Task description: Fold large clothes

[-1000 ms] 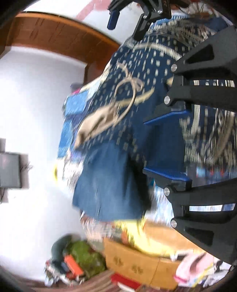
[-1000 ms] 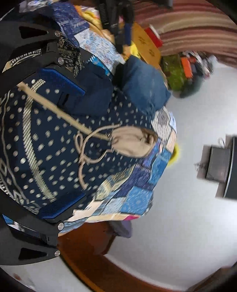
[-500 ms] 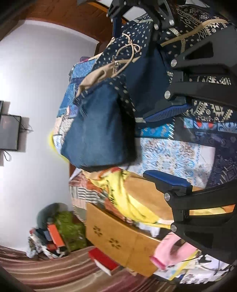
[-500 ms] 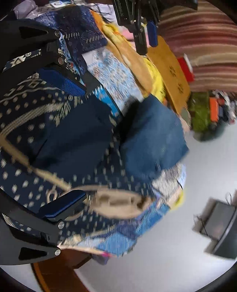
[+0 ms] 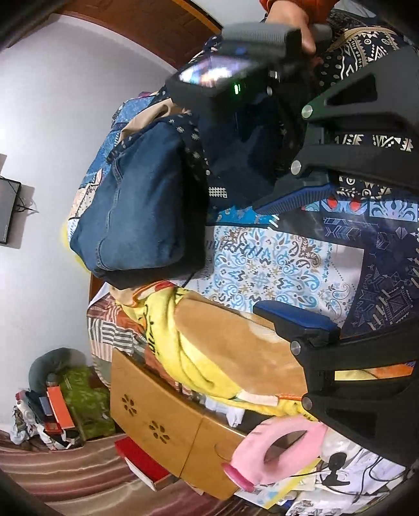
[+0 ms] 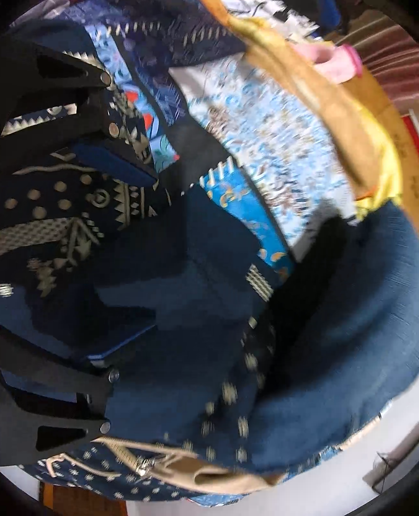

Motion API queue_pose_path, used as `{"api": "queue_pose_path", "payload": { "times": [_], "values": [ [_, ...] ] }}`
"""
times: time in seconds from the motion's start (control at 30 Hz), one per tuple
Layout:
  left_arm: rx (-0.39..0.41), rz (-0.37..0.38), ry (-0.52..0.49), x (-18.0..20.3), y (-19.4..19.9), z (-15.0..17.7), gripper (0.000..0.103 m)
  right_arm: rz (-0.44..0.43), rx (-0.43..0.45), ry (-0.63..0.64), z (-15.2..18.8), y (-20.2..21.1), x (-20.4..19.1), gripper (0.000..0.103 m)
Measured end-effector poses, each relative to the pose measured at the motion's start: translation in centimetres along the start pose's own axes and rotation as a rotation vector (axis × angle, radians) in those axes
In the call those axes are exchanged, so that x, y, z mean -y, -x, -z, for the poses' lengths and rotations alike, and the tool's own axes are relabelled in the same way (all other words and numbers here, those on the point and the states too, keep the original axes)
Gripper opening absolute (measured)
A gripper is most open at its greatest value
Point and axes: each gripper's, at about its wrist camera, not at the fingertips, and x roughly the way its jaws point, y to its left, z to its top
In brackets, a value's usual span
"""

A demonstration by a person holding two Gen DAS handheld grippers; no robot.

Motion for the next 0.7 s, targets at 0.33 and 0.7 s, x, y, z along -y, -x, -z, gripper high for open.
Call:
{"api": "queue_pose_path", "payload": {
  "times": [0.33, 0.7],
  "values": [
    [-0.094, 0.033, 0.016, 0.3, -2.2, 1.8, 0.054, 0.102, 0.018, 0.055, 1.5, -1.8, -1.3, 0.018],
    [-0.182, 0.079, -0.053, 4.4, -4.1, 4.0, 0.054, -0.004, 0.204, -0.132, 4.1, 6.6, 3.8, 0.01]
  ]
}}
